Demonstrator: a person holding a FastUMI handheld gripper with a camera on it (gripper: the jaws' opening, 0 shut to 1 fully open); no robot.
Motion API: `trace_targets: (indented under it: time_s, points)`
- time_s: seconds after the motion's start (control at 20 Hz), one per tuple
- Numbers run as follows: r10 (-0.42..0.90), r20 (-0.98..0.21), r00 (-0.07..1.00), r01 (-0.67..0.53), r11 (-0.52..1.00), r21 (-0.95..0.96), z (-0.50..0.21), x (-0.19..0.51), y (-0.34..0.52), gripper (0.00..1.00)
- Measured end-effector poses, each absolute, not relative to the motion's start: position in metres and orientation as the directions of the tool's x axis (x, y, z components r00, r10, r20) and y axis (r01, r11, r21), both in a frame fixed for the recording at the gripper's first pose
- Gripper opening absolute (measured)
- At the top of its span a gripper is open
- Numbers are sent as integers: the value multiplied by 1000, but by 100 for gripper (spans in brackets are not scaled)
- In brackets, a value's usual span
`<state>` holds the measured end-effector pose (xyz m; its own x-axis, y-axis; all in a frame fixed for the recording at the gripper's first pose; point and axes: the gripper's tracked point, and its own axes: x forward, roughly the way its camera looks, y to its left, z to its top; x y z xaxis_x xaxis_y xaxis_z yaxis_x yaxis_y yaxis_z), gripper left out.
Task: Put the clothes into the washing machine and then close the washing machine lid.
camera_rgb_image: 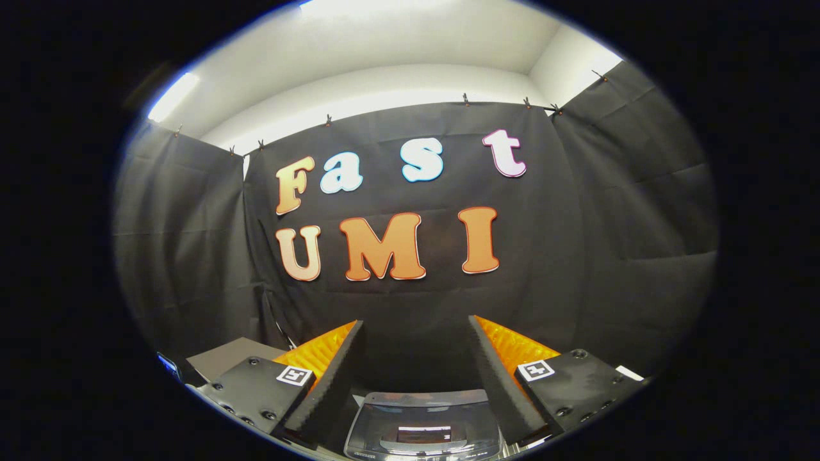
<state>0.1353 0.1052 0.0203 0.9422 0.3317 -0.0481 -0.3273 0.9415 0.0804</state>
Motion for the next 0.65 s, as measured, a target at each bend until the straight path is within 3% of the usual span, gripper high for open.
trace_targets:
  time_s: [0.65]
  points:
    - [297, -39, 954, -292, 952, 96, 15, 145, 82, 100]
